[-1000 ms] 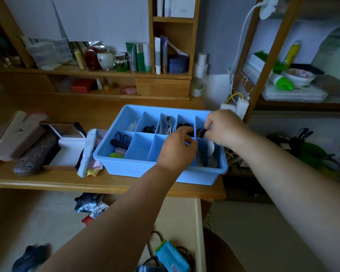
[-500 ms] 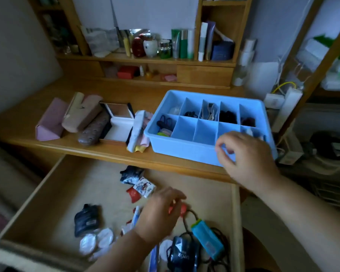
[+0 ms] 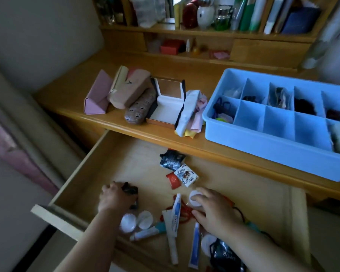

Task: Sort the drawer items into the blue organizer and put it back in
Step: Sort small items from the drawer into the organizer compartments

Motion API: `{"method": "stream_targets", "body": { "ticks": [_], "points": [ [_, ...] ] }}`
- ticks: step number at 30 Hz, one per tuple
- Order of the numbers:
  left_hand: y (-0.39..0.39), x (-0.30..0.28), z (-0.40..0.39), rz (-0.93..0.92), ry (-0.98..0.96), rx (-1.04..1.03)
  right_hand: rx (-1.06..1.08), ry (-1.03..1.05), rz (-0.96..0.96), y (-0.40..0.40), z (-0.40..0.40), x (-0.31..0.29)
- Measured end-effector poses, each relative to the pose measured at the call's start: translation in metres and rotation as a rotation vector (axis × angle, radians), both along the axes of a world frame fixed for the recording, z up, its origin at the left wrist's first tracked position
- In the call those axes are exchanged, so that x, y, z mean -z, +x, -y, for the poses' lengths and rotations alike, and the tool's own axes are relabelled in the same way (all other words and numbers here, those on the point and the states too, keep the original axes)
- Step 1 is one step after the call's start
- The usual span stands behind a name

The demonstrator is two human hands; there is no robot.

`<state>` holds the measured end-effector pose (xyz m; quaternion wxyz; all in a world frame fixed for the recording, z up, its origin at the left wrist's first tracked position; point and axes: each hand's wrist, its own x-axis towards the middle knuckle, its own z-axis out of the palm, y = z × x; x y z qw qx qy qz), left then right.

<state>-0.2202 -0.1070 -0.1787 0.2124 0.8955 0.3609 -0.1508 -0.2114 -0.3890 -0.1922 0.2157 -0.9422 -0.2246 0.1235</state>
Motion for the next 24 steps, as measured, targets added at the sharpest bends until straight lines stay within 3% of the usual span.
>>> {"method": "stream_targets", "body": {
  "ticks": [2, 5, 7, 9, 11, 14, 17, 21, 24],
  "points": [
    [0.004, 0.004, -0.003, 0.027, -0.125, -0.055, 0.025, 0.043, 0.024, 0.000, -0.007, -0.002],
    [0.007, 0.000, 0.007, 0.137, -0.149, 0.002, 0.103, 0.186, -0.033, -0.003, -0.016, -0.011],
    [0.008, -0.009, 0.027, 0.289, -0.231, 0.037, 0.226, 0.375, -0.173, -0.006, -0.020, -0.021],
    [0.008, -0.019, 0.062, 0.411, -0.458, 0.041, 0.354, 0.600, -0.461, -0.004, -0.025, -0.029],
    [0.007, -0.024, 0.099, 0.437, -0.595, 0.176, 0.486, 0.828, -0.735, -0.002, -0.025, -0.033],
    [0.015, -0.024, 0.120, 0.467, -0.623, 0.335, 0.632, 0.861, -0.715, 0.001, -0.014, -0.034],
    [0.053, -0.024, 0.100, 0.488, -0.409, 0.319, 0.667, 0.835, -0.712, 0.000, 0.003, -0.036],
    [0.105, -0.013, 0.077, 0.227, 0.061, 0.777, 0.666, 0.831, -0.729, -0.002, 0.027, -0.051],
    [0.121, -0.003, 0.068, 0.113, 0.195, 0.949, 0.598, 0.779, -0.679, -0.009, 0.043, -0.068]
  ]
}}
